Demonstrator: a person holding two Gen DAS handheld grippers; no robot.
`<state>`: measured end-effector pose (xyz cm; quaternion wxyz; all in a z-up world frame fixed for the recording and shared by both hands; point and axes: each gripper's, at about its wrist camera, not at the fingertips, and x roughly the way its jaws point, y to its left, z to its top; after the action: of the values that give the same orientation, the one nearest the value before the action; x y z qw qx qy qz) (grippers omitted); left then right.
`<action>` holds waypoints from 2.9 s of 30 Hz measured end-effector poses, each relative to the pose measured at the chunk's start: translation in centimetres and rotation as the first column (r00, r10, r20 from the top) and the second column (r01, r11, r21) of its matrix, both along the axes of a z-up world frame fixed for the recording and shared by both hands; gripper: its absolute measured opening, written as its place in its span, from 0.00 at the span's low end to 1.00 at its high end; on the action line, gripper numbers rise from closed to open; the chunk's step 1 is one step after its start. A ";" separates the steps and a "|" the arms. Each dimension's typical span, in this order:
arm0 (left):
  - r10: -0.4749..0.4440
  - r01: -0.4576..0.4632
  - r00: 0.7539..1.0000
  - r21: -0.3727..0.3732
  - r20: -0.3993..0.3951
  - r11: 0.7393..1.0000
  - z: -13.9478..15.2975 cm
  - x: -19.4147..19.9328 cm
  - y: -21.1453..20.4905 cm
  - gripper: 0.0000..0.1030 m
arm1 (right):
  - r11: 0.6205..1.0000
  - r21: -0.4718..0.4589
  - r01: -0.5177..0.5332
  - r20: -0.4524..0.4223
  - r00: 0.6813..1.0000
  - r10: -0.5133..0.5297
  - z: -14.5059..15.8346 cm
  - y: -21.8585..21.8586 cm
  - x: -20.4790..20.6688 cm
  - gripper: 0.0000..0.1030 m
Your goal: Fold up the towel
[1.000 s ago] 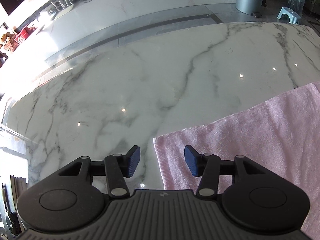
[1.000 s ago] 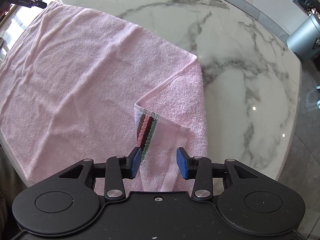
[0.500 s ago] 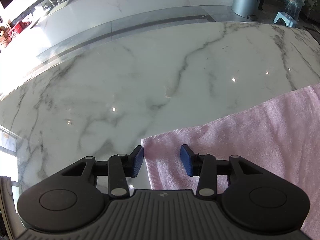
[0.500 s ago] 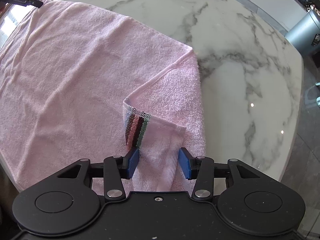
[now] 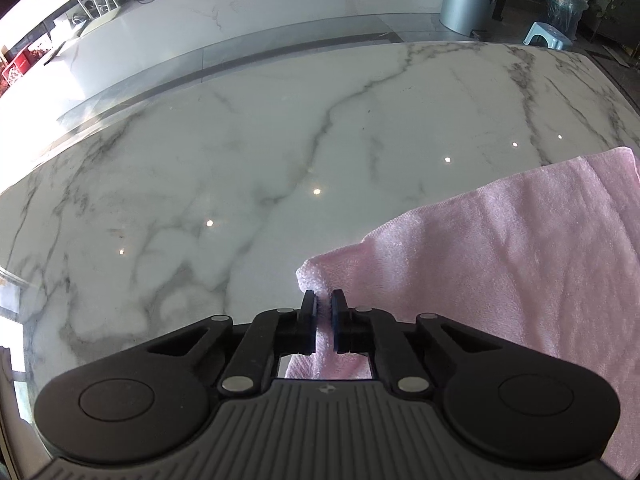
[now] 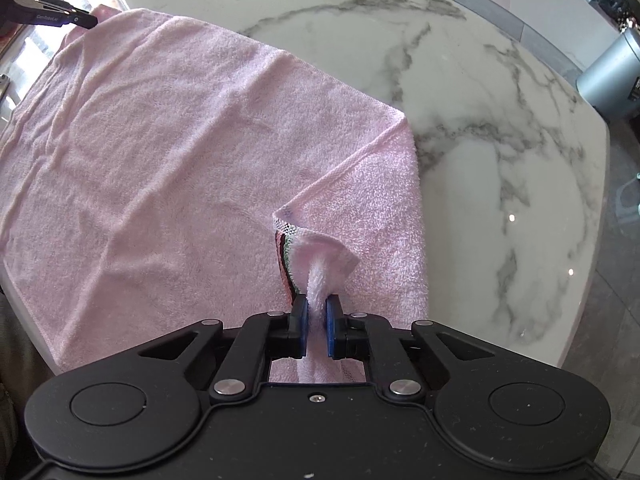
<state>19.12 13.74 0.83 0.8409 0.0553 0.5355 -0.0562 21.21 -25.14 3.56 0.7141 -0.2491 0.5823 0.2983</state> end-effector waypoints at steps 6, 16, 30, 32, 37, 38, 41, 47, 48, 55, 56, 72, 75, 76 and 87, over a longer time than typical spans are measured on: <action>-0.047 0.049 0.997 -0.042 0.058 0.998 3.1 -2.8 -1.4 0.05 | 0.998 0.066 0.023 0.030 0.999 -0.025 3.0 0.3 -1.0 0.06; -0.113 0.130 0.981 -0.099 0.160 0.987 8.3 -8.4 -5.6 0.05 | 0.989 0.146 -0.005 0.121 0.993 -0.013 8.6 2.9 -3.9 0.06; -0.163 0.211 0.955 -0.181 0.249 0.961 11.3 -13.6 -13.1 0.05 | 0.953 0.288 -0.094 0.136 0.989 0.057 10.8 8.9 -8.5 0.06; -0.173 0.222 0.952 -0.182 0.251 0.958 11.0 -14.0 -13.8 0.05 | 0.950 0.292 -0.110 0.126 0.989 0.076 10.4 9.5 -9.1 0.06; -0.200 0.252 0.946 -0.196 0.254 0.947 9.3 -15.2 -14.6 0.05 | 0.942 0.313 -0.118 0.091 0.991 0.094 8.7 10.4 -10.2 0.06; -0.205 0.259 0.945 -0.197 0.255 0.946 8.9 -15.5 -14.7 0.05 | 0.941 0.318 -0.119 0.083 0.992 0.097 8.3 10.5 -10.5 0.06; -0.229 0.285 0.940 -0.210 0.254 0.935 7.5 -16.4 -14.8 0.05 | 0.938 0.323 -0.124 0.065 0.992 0.109 7.2 10.7 -11.5 0.06; -0.273 0.319 0.937 -0.216 0.220 0.923 5.2 -17.8 -15.7 0.05 | 0.943 0.307 -0.132 0.050 0.991 0.122 4.6 11.5 -13.4 0.06; -0.275 0.319 0.938 -0.217 0.211 0.923 4.7 -18.0 -15.8 0.05 | 0.942 0.309 -0.127 0.042 0.992 0.120 3.9 11.6 -13.7 0.06; -0.305 0.337 0.939 -0.247 0.160 0.909 1.7 -19.0 -16.6 0.05 | 0.944 0.316 -0.089 0.008 0.996 0.092 0.6 11.4 -15.0 0.06; -0.307 0.338 0.939 -0.253 0.152 0.907 1.4 -19.1 -16.6 0.05 | 0.946 0.314 -0.083 0.001 0.996 0.087 0.1 11.3 -15.2 0.07; -0.415 0.441 0.897 -0.253 0.150 0.861 1.3 -21.6 -15.3 0.38 | 0.927 0.367 -0.083 -0.042 0.994 0.105 0.4 7.6 -16.3 0.34; -0.451 0.474 0.880 -0.242 0.147 0.847 1.2 -21.7 -16.0 0.38 | 0.927 0.371 -0.059 -0.039 0.996 0.080 0.3 7.2 -15.8 0.34; -0.473 0.496 0.868 -0.231 0.149 0.837 1.1 -22.0 -16.5 0.38 | 0.925 0.376 -0.048 -0.042 0.997 0.069 0.1 7.2 -15.6 0.34; -0.473 0.491 0.870 -0.172 0.140 0.854 -0.9 -22.2 -19.7 0.39 | 0.915 0.404 0.013 -0.079 0.997 0.020 -1.6 8.2 -13.1 0.34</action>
<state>-3.05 -5.95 -0.06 0.8249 0.1044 0.4565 -0.3167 8.09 -16.91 1.98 0.7253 -0.0850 0.5362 0.4234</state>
